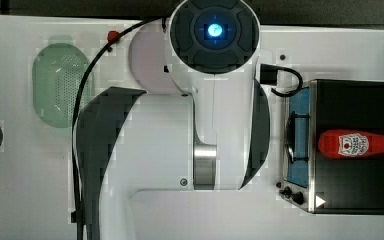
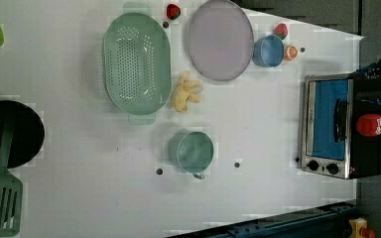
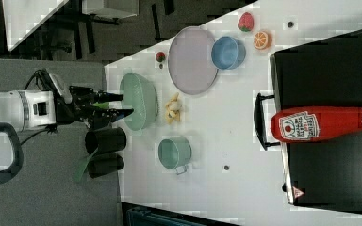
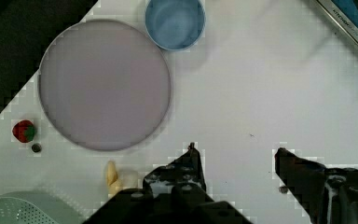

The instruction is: Pick Ketchup from oven and place it on table.

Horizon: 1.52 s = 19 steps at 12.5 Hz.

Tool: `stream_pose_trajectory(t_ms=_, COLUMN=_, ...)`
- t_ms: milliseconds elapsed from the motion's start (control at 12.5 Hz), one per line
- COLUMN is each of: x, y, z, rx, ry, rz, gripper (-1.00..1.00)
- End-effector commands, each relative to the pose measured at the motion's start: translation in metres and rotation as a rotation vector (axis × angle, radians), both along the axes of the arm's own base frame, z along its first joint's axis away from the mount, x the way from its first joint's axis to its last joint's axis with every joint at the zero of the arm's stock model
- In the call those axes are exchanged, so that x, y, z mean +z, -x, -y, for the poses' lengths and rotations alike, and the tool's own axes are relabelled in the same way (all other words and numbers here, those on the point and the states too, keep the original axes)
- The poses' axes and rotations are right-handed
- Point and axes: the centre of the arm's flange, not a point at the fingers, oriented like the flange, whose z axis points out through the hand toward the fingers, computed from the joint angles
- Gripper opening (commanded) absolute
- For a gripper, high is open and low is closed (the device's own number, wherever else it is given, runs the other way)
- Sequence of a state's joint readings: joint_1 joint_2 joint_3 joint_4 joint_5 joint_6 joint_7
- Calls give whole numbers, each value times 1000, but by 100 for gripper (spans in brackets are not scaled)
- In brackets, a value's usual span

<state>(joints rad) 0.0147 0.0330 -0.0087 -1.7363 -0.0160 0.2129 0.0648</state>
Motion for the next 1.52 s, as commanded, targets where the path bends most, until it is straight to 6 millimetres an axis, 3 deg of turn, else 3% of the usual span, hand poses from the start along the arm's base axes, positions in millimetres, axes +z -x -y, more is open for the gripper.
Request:
stream_pose_trajectory(t_ms=80, x=84, y=111, z=50, rx=-41, ry=-36, rz=-24, gripper=55)
stream_pose_trajectory(t_ms=160, x=84, y=111, z=50, rx=-41, ry=-36, rz=-24, gripper=86)
stream_pose_trajectory(t_ms=240, x=83, y=111, z=55, rx=-52, ry=-39, rz=-25, gripper=100)
stream_pose_trajectory(t_ms=400, x=75, y=109, z=90, rx=-117, ry=-50, rz=-25, gripper=100)
stream_pose_trajectory(t_ms=560, x=46, y=104, z=164, rx=-256, ry=-70, rz=-39, gripper=100)
stream_pose_trajectory(t_ms=800, x=22, y=101, z=226, rx=-370, ry=-61, rz=-4, gripper=100)
stream_pose_trajectory(t_ms=880, x=10, y=99, z=264, rx=-438, ry=-37, rz=49, gripper=100)
stream_pose_trajectory(t_ms=1120, x=-20, y=106, z=326, rx=-553, ry=13, rz=78, gripper=100)
stream_pose_trajectory(t_ms=1360, x=-62, y=107, z=366, rx=-628, ry=71, rz=51, gripper=100)
stream_pose_trajectory(t_ms=1520, x=-96, y=105, z=380, rx=-753, ry=2, rz=39, gripper=100)
